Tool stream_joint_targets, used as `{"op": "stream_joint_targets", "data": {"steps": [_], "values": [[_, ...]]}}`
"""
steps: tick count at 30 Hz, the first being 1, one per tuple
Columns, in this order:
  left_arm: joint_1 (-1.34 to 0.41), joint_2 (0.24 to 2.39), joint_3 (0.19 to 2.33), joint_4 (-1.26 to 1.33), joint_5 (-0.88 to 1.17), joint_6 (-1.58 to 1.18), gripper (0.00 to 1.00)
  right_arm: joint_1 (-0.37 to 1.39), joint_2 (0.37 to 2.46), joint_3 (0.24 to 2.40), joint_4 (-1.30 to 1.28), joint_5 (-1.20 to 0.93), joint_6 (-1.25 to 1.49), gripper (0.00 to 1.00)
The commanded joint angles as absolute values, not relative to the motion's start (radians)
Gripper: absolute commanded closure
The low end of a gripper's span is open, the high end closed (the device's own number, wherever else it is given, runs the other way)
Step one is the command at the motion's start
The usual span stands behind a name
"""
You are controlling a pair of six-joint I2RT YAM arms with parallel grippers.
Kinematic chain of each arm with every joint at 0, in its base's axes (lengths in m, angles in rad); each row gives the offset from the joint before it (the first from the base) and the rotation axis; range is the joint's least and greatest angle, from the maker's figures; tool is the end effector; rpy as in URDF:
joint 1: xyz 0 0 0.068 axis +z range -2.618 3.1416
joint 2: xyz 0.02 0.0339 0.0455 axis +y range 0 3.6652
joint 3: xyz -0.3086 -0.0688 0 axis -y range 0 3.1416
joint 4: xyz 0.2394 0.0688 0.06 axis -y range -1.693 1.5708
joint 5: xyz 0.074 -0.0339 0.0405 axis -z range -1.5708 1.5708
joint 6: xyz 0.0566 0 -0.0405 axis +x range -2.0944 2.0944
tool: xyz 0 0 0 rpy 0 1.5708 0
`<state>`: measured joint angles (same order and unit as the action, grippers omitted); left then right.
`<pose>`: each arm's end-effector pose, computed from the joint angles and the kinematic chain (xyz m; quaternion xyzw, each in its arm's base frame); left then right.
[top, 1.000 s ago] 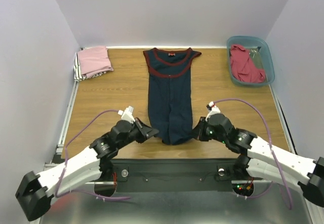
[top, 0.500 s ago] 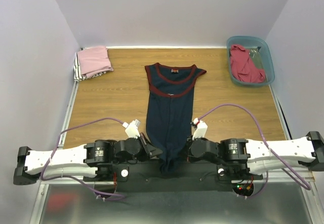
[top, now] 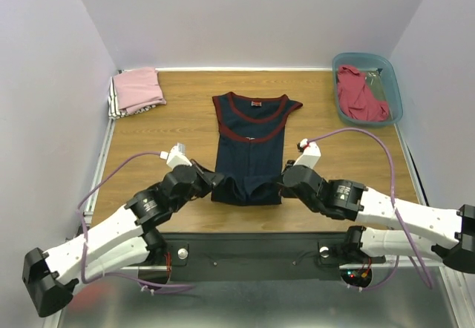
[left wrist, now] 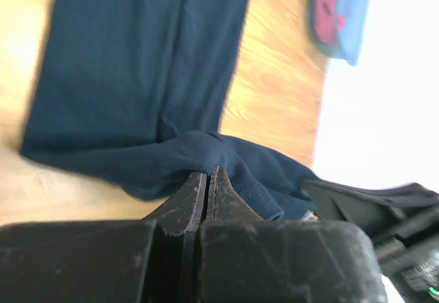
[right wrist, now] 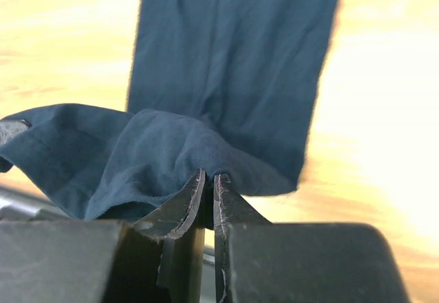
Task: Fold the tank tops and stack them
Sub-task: Fold the tank top
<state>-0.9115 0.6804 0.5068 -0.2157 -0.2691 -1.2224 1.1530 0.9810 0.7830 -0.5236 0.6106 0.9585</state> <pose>0.1009 -0.1056 0.2766 -0.2012 0.8015 -0.4296 0.3640 0.1048 0.1562 0.3022 0.0389 0.8770 0.2070 0.4319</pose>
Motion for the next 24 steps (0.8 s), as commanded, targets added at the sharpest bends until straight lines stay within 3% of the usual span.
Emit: {"op": "stream_joint_targets", "data": {"steps": [1, 10, 22, 24], "values": [[-0.804, 0.771, 0.563, -0.065, -0.127, -1.008, 1.0, 1.05, 1.008, 0.822, -0.447, 0.582, 0.835, 0.98], [-0.591, 0.968, 0.66, 0.055, 0.037, -0.87, 1.0, 0.836, 1.112, 0.859, -0.331, 0.41, 0.715, 0.99], [-0.446, 1.313, 0.782, 0.253, 0.182, -0.789, 1.0, 0.631, 1.302, 0.922, -0.223, 0.241, 0.638, 0.99], [-0.424, 1.419, 0.822, 0.294, 0.233, -0.773, 0.98, 0.589, 1.344, 0.933, -0.207, 0.21, 0.623, 0.93]]}}
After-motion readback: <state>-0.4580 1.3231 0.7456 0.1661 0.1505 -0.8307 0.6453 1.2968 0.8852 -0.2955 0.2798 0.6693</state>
